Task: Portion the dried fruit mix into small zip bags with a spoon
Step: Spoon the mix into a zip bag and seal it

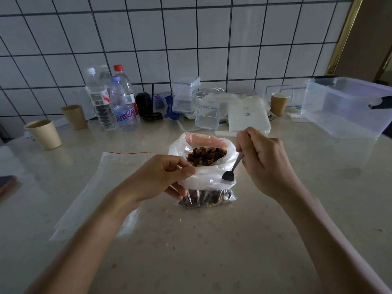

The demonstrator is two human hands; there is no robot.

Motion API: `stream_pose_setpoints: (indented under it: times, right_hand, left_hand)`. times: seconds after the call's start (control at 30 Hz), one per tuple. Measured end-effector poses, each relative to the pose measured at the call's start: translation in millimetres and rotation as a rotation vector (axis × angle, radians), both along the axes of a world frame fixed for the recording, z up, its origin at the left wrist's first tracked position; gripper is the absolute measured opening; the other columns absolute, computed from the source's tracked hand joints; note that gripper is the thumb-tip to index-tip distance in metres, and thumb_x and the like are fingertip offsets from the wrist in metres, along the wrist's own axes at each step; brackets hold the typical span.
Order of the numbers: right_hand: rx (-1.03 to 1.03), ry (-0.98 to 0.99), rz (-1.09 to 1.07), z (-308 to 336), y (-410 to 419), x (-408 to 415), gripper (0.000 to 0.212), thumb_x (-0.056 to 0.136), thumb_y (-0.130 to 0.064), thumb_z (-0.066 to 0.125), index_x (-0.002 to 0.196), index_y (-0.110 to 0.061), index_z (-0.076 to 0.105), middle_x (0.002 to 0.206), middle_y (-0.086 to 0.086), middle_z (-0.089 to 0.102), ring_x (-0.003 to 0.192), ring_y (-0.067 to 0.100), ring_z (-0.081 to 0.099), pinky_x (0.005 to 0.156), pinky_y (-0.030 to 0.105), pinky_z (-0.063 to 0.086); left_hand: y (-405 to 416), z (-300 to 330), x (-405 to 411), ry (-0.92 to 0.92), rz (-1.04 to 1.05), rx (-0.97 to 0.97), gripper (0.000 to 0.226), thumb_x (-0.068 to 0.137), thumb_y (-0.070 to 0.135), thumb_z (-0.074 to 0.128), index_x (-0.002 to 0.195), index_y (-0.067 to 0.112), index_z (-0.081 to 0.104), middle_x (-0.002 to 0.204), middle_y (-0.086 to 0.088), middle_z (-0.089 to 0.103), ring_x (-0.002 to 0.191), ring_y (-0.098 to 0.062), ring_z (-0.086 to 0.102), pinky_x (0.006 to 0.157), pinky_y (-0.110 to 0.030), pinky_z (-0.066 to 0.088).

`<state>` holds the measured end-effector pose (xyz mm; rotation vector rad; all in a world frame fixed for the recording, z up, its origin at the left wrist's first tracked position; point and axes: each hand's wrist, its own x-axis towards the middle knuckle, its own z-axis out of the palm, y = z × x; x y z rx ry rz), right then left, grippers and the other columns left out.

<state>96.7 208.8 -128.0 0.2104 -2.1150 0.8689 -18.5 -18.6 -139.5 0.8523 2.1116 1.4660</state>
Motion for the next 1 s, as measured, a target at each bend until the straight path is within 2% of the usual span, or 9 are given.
stream_pose_setpoints:
  times: [0.13,0.23,0.3,0.37,0.5,0.63,0.7,0.8,1.0]
  right_hand:
    - [0.112,0.042,-0.031,0,-3,1,0.044,0.109,-0.029,0.036,0.077,-0.003,0.048,0.059,-0.001,0.047,0.049,0.018,0.043,0.045,0.042,0.036]
    - [0.059,0.086,-0.015,1,-4,2,0.039,0.11,-0.025,0.038,0.077,-0.009,0.049,0.058,-0.013,0.043,0.049,0.01,0.042,0.045,0.025,0.033]
    - [-0.079,0.097,-0.016,2,-4,0,0.036,0.111,-0.022,0.038,0.077,-0.018,0.049,0.053,-0.014,0.044,0.047,0.009,0.046,0.047,0.021,0.033]
    - [-0.274,0.086,-0.021,2,-2,-3,0.038,0.112,-0.024,0.038,0.076,-0.022,0.05,0.048,-0.007,0.047,0.042,0.019,0.049,0.043,0.028,0.036]
    - [-0.663,0.004,-0.035,-2,3,-10,0.04,0.113,-0.026,0.038,0.079,-0.013,0.054,0.047,-0.001,0.051,0.041,0.026,0.051,0.039,0.028,0.038]
    - [-0.898,-0.201,-0.019,-10,9,-18,0.034,0.112,-0.029,0.041,0.089,-0.009,0.057,0.055,0.001,0.059,0.047,0.022,0.058,0.039,0.032,0.043]
    - [-0.898,-0.267,-0.015,-15,8,-21,0.033,0.112,-0.028,0.041,0.09,-0.008,0.057,0.056,0.001,0.06,0.048,0.02,0.059,0.04,0.031,0.044]
    - [-0.814,-0.313,-0.029,-20,6,-25,0.033,0.112,-0.025,0.041,0.091,-0.006,0.058,0.059,0.004,0.061,0.049,0.018,0.06,0.04,0.031,0.045]
    - [-0.597,-0.357,-0.033,-26,1,-27,0.03,0.109,-0.022,0.051,0.086,-0.008,0.064,0.064,0.004,0.074,0.056,0.019,0.069,0.041,0.027,0.049]
  left_hand:
    - [-1,0,-2,0.031,0.009,-0.01,0.023,0.09,0.043,0.075,0.096,0.022,0.082,0.085,-0.01,0.077,0.067,-0.02,0.074,0.064,-0.029,0.062]
    - [-1,-1,-4,0.113,0.043,-0.051,0.019,0.094,0.039,0.073,0.095,0.022,0.081,0.082,-0.011,0.076,0.063,-0.019,0.073,0.06,-0.029,0.062]
    - [-1,-4,-6,0.195,0.073,-0.115,0.025,0.095,0.044,0.07,0.094,0.021,0.08,0.076,-0.006,0.076,0.062,-0.018,0.074,0.058,-0.028,0.061]
    - [0,-5,-8,0.256,0.113,-0.188,0.041,0.093,0.056,0.062,0.092,0.018,0.077,0.068,-0.002,0.075,0.06,-0.016,0.074,0.055,-0.024,0.059]
    - [0,-8,-17,0.357,0.278,-0.297,0.065,0.092,0.072,0.047,0.08,0.012,0.07,0.06,0.006,0.072,0.053,-0.006,0.069,0.048,-0.018,0.05]
    - [2,-21,-29,0.496,0.508,-0.4,0.066,0.091,0.078,0.047,0.075,0.016,0.064,0.066,0.003,0.07,0.069,-0.013,0.066,0.071,-0.033,0.051]
    - [6,-24,-32,0.462,0.504,-0.42,0.064,0.086,0.083,0.049,0.083,0.02,0.062,0.075,0.005,0.066,0.076,-0.014,0.063,0.074,-0.036,0.051]
    - [15,-30,-34,0.42,0.429,-0.384,0.067,0.086,0.079,0.056,0.079,0.013,0.067,0.068,0.002,0.069,0.067,-0.015,0.064,0.067,-0.034,0.05]
    - [18,-32,-32,0.313,0.416,-0.171,0.029,0.088,0.047,0.076,0.096,0.02,0.075,0.085,0.004,0.078,0.081,-0.015,0.073,0.075,-0.037,0.058]
